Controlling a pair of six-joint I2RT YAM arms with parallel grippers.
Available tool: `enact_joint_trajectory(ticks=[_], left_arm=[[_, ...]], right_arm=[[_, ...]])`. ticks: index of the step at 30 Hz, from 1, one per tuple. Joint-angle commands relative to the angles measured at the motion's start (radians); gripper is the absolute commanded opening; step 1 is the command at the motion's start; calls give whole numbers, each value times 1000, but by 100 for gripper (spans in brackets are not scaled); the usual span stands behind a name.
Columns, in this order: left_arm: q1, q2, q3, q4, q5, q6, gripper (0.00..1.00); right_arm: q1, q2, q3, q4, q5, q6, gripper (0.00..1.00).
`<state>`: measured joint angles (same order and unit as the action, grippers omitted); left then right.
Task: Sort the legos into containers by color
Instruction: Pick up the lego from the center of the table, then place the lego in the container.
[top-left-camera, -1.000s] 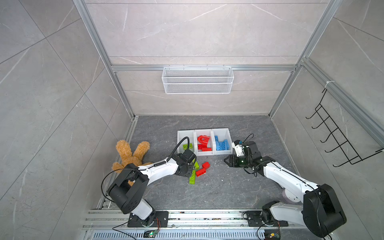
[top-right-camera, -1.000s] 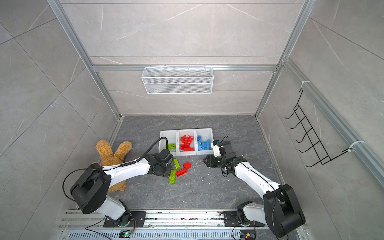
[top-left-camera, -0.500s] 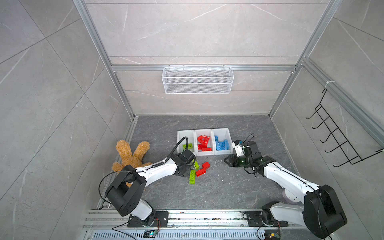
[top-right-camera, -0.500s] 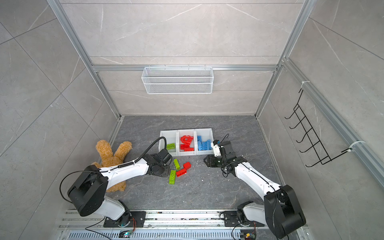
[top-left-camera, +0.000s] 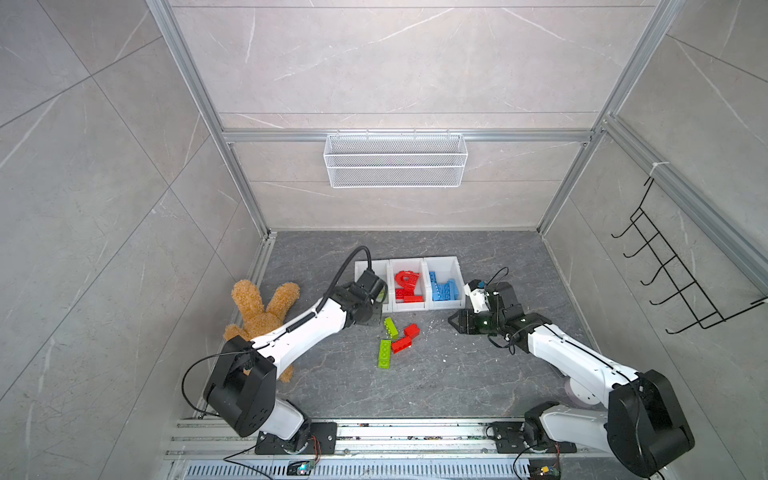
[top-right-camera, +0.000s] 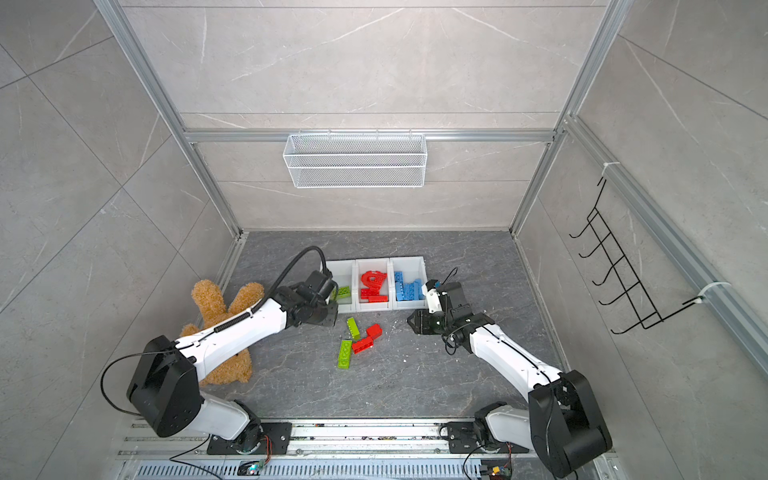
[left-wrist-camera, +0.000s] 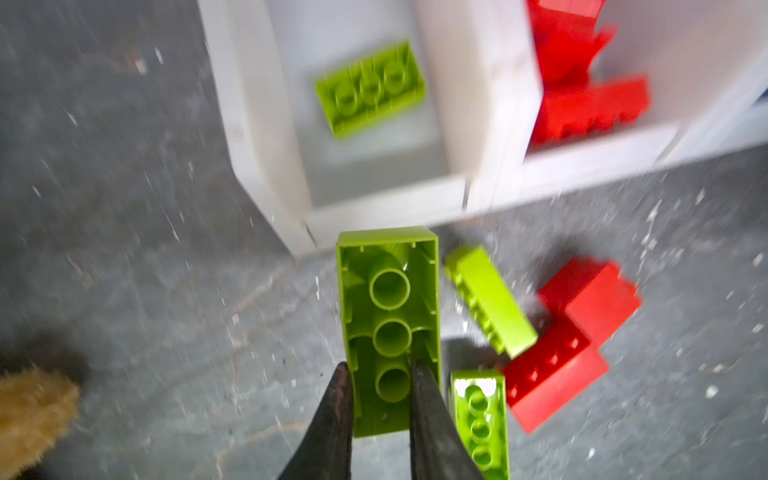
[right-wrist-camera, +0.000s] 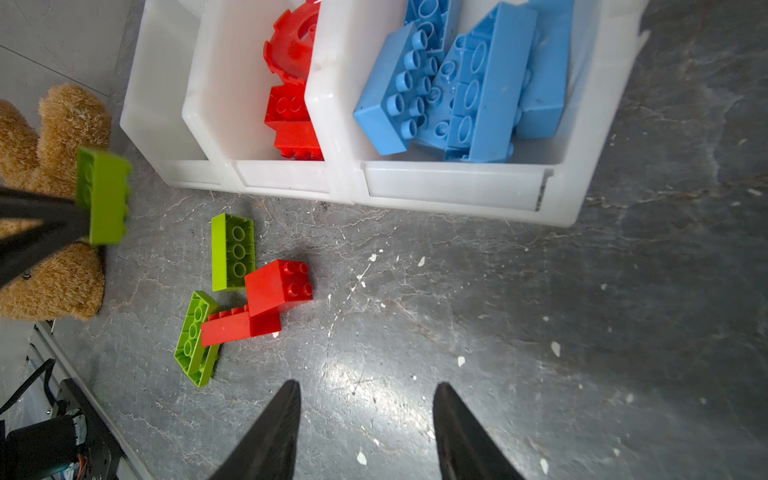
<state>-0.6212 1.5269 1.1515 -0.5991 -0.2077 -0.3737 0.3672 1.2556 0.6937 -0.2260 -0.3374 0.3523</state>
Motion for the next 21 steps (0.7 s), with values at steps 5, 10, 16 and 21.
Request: enact_joint_trajectory(ticks=[5,10,16,21], left_arm=[[91,224,231,9,74,127,18],[98,316,307,-23,88,150,18],[101,331,309,-32,51,144,49],[100,298,321,-30,36,132,65]], right_arm=[[7,-56,-34,-5,6,25,54],[8,-83,-40,-23,18,25,54],[8,-79,-40,-16,14,25,53],[9,-69,-44,-3,9,25,54]])
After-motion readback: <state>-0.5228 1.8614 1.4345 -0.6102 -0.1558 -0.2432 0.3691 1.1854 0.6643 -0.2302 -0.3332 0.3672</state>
